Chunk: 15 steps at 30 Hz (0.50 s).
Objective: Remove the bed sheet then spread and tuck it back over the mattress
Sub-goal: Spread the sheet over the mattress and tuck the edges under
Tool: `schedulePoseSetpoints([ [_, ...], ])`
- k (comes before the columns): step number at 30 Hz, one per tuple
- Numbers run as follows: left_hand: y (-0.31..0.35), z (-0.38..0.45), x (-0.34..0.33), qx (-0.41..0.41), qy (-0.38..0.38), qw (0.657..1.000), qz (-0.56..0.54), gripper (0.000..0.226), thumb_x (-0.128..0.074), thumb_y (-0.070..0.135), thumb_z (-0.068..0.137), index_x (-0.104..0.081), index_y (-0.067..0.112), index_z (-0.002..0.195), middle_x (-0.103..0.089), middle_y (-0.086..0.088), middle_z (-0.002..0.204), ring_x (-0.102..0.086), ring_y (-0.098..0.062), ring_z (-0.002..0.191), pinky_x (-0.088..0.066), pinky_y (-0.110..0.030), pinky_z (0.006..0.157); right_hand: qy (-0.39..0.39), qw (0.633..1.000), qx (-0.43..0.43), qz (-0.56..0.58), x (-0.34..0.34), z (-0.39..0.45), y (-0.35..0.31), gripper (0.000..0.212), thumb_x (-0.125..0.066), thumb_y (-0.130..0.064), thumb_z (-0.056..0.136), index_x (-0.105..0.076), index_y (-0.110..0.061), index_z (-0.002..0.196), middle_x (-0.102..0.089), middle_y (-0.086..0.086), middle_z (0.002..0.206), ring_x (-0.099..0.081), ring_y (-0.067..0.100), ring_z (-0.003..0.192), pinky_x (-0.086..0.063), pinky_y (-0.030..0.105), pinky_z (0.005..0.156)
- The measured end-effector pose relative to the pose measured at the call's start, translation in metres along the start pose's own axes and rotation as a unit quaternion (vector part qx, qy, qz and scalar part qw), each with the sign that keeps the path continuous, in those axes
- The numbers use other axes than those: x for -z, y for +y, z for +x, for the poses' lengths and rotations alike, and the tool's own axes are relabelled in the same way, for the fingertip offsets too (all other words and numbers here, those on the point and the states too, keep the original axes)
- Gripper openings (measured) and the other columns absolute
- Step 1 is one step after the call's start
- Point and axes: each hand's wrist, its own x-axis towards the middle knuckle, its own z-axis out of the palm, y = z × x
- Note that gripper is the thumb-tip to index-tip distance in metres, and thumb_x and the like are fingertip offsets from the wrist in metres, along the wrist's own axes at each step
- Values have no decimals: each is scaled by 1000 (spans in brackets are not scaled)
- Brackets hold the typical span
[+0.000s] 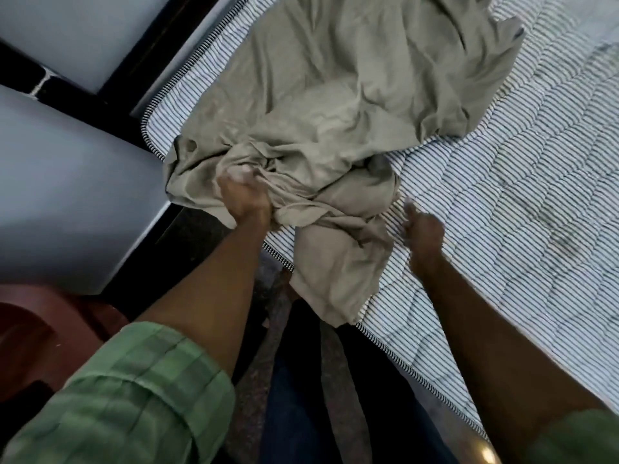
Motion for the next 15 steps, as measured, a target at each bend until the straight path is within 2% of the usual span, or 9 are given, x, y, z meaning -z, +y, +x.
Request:
schedulePoseSetpoints([
  [2, -17, -29, -7, -26, -22, 997, 76, 83, -61, 62, 90, -35, 10, 150, -51, -15, 147, -51, -35, 134, -40, -47, 109, -20, 999, -21, -28, -22, -30, 10, 43, -63, -55, 92, -69, -13, 87, -68, 5, 78, -60, 13, 71, -48, 35, 65],
  [3, -27, -48, -14, -18, -29, 990, 138, 95, -62, 69, 84, -32, 10, 152, -48, -13, 151, -47, -35, 137, -36, -51, 112, -51, 998, -30, 0, -33, -50, 12, 38, -69, -51, 91, -70, -13, 87, -69, 0, 81, -62, 9, 74, -47, 31, 64],
  [5, -43, -79, -24, -1, -65, 969, 238, 106, -55, 78, 81, -29, 6, 155, -40, -12, 157, -40, -33, 143, -29, -53, 115, -104, 993, -54, 24, -60, -70, 11, 27, -75, -38, 86, -75, -12, 95, -75, 1, 88, -70, 16, 83, -53, 33, 66],
  [6, -49, -87, -28, -8, -71, 963, 259, 100, -51, 76, 85, -37, 3, 152, -44, -14, 153, -42, -33, 141, -31, -51, 114, -137, 987, -85, 22, -73, -72, 16, 30, -74, -36, 82, -76, -11, 98, -77, 5, 93, -72, 22, 88, -59, 40, 72],
  [8, -52, -91, -31, -38, -82, 968, 233, 71, -54, 57, 96, -56, -2, 135, -59, -21, 137, -53, -37, 129, -42, -46, 103, -168, 979, -114, 19, -91, -72, 31, 40, -73, -41, 77, -76, -11, 105, -78, 7, 102, -74, 25, 94, -61, 47, 83],
  [9, -51, -88, -31, -48, -95, 973, 204, 57, -56, 45, 99, -60, -3, 127, -63, -24, 130, -57, -39, 124, -45, -44, 99, -157, 982, -97, 33, -96, -71, 40, 43, -74, -41, 74, -76, -13, 107, -79, 3, 102, -74, 22, 95, -61, 46, 84],
  [11, -50, -72, -29, -46, -131, 977, 159, 45, -58, 34, 101, -62, -5, 123, -63, -28, 128, -59, -42, 122, -47, -44, 97, -86, 991, -85, 57, -94, -87, 29, 38, -78, -35, 68, -77, -14, 99, -79, -4, 91, -74, 19, 89, -61, 47, 81],
  [13, -52, -54, -23, -47, -174, 975, 128, 43, -58, 36, 102, -64, -2, 122, -64, -27, 128, -60, -41, 122, -48, -43, 97, -31, 998, -29, 50, -86, -116, 10, 29, -80, -33, 71, -74, -14, 93, -76, -3, 86, -72, 18, 83, -59, 47, 79],
  [15, -56, -39, -17, -67, -209, 972, 82, 41, -60, 39, 100, -69, 0, 110, -70, -23, 116, -65, -36, 112, -52, -45, 92, -43, 995, 88, -6, -85, -152, 2, 25, -80, -30, 78, -70, -11, 93, -71, -1, 84, -66, 14, 78, -56, 39, 75],
])
